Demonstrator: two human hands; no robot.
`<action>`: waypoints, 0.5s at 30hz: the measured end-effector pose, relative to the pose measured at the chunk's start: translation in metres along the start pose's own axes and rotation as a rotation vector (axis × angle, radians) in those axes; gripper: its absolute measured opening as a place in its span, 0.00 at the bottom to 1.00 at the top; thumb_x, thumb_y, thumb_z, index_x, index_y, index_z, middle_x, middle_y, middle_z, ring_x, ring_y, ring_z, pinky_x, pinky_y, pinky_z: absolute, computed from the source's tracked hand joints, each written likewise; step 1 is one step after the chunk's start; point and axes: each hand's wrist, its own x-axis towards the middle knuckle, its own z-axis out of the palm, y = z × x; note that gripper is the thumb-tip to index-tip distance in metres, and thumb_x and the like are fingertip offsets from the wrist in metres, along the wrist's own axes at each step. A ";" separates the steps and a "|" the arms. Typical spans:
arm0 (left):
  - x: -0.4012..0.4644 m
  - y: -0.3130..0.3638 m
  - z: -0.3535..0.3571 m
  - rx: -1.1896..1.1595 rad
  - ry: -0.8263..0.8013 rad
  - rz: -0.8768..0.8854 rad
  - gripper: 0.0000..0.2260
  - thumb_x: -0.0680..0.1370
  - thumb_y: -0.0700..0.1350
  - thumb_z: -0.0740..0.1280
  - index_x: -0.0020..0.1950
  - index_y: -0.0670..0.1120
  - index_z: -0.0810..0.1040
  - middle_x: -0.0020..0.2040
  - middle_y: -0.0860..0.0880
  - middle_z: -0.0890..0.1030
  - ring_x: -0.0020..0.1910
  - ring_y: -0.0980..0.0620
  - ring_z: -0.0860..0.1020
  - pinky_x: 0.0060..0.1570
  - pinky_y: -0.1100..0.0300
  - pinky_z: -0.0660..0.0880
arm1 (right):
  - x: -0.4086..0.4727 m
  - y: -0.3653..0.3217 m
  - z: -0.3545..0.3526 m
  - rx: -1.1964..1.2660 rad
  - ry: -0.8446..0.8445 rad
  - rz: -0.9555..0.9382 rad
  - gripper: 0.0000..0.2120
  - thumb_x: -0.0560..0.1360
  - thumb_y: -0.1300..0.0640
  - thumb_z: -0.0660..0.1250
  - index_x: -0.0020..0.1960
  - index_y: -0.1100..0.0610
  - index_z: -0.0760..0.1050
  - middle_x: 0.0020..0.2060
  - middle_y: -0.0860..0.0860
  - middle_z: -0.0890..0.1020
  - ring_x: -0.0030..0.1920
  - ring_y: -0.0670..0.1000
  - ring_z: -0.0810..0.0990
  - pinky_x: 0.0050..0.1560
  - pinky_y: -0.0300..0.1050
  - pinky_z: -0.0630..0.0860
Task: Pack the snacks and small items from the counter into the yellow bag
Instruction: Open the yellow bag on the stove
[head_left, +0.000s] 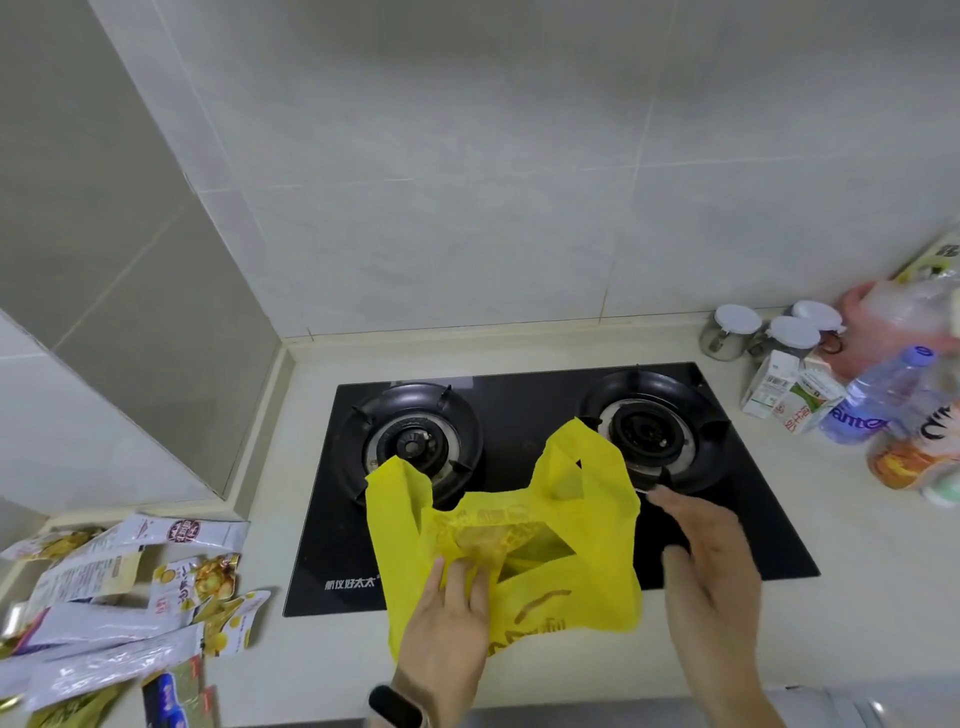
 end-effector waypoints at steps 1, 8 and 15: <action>0.000 0.002 -0.003 -0.022 -0.080 0.003 0.14 0.65 0.37 0.58 0.40 0.42 0.83 0.42 0.43 0.79 0.37 0.46 0.84 0.46 0.56 0.82 | 0.002 -0.008 0.008 0.009 -0.116 -0.066 0.23 0.67 0.71 0.55 0.48 0.47 0.76 0.52 0.46 0.81 0.59 0.48 0.78 0.59 0.36 0.73; -0.003 0.025 -0.009 -0.067 -0.033 0.302 0.12 0.60 0.39 0.57 0.19 0.48 0.76 0.19 0.54 0.71 0.24 0.56 0.72 0.49 0.59 0.79 | 0.014 0.028 0.065 -0.783 -1.272 0.091 0.13 0.76 0.65 0.54 0.52 0.56 0.76 0.53 0.56 0.82 0.48 0.50 0.78 0.53 0.50 0.76; -0.035 0.043 0.032 -0.178 -0.125 0.365 0.17 0.68 0.47 0.57 0.20 0.52 0.76 0.31 0.59 0.74 0.42 0.63 0.67 0.38 0.71 0.68 | 0.050 0.053 0.075 -0.910 -1.328 0.133 0.30 0.78 0.53 0.61 0.76 0.45 0.52 0.74 0.48 0.62 0.70 0.54 0.66 0.69 0.50 0.67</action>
